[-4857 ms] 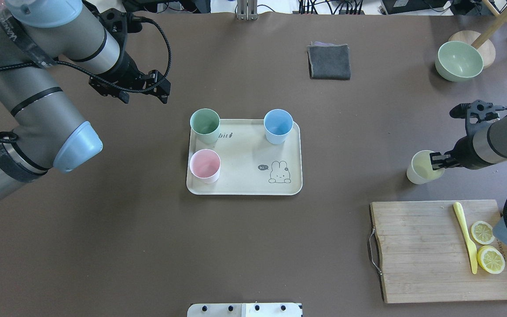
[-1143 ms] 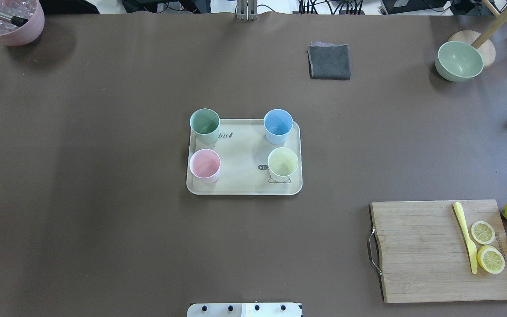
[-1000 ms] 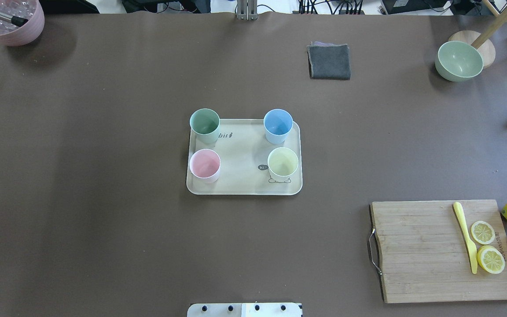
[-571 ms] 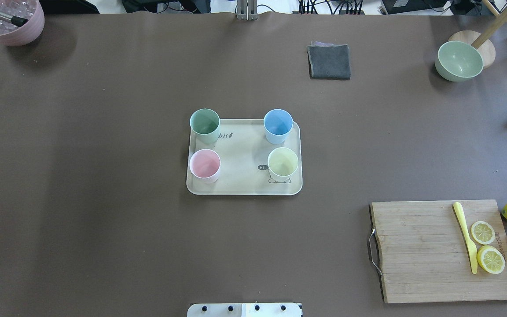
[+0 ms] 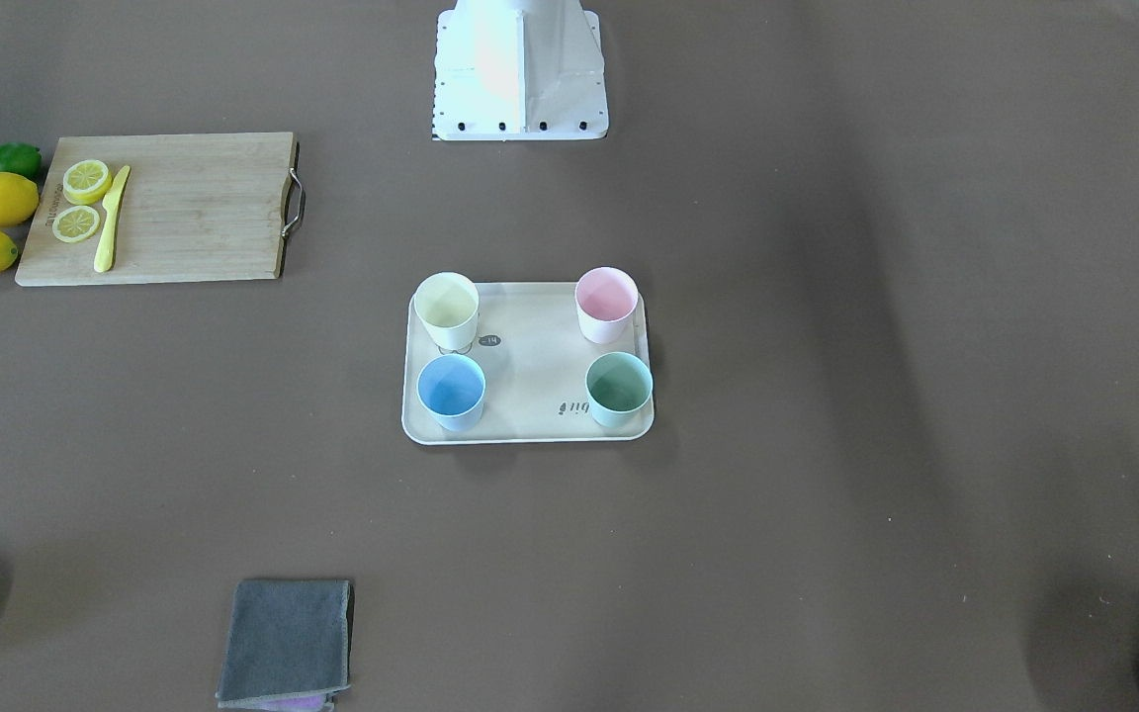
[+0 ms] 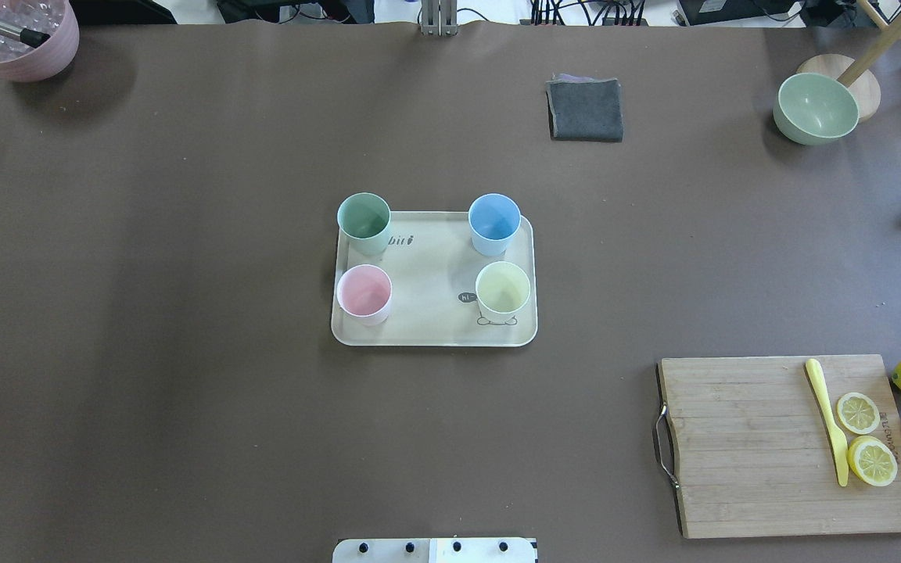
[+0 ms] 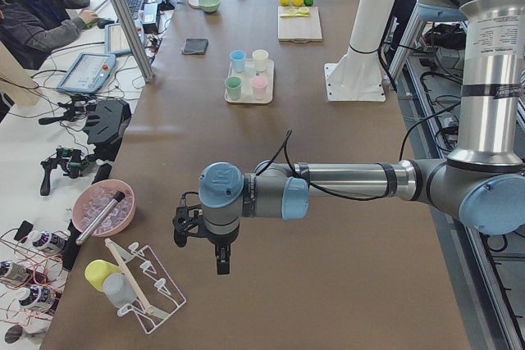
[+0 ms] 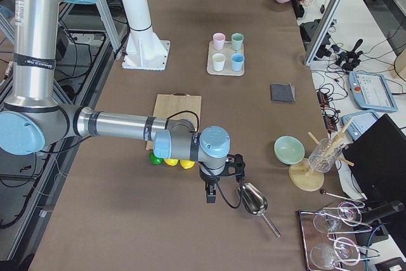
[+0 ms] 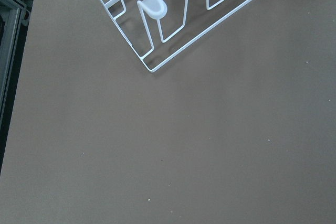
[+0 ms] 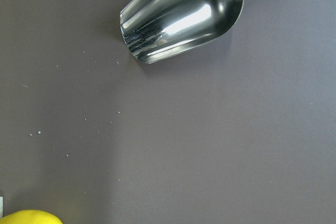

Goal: Place all cups on tray

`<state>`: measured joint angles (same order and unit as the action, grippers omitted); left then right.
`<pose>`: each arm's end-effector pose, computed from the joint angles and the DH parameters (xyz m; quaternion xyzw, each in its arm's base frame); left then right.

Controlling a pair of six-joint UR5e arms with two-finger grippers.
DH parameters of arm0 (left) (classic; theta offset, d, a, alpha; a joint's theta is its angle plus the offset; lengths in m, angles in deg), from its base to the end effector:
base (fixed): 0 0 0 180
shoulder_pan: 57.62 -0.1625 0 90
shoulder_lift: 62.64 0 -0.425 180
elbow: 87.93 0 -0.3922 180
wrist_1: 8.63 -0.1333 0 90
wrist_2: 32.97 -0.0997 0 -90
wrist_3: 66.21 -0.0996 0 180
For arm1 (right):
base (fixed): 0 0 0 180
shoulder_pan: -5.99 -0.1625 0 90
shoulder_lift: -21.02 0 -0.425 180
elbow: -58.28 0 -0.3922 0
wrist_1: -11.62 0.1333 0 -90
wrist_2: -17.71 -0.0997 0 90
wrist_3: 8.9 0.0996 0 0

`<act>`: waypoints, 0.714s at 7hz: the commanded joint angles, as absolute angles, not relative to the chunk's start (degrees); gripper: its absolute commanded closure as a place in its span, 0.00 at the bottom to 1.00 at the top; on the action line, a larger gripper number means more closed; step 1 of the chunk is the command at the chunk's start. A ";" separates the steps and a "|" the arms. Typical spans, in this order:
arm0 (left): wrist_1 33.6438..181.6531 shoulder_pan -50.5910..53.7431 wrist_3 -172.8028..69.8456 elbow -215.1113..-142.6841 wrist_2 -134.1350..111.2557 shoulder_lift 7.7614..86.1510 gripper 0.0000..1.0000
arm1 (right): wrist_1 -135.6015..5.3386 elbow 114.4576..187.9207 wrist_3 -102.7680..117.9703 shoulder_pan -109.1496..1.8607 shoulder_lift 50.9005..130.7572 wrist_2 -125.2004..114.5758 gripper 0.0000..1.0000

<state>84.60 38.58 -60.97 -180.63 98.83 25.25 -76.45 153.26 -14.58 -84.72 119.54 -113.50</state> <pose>-0.1185 -0.4709 0.6506 0.0341 0.3563 -0.0812 0.9302 0.0730 -0.4252 0.6847 0.0065 -0.3521 -0.0356 0.9353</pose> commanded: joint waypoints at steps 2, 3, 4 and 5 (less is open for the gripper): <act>84.97 38.45 -60.94 -181.97 98.86 23.85 0.02 | -76.45 153.20 -14.61 -84.72 119.55 -113.60 0.00; 84.97 38.44 -60.94 -182.06 98.86 23.85 0.02 | -76.36 153.20 -14.70 -84.72 119.55 -113.60 0.00; 85.58 38.36 -60.94 -182.15 98.86 23.85 0.02 | -76.36 153.38 -14.70 -84.72 119.55 -113.60 0.00; 87.33 35.57 -60.94 -181.97 98.78 23.85 0.02 | -76.36 153.38 -14.79 -84.63 119.46 -113.77 0.00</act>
<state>85.80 37.74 -60.94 -182.06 98.85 23.87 -76.37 153.31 -14.71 -84.70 119.53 -113.64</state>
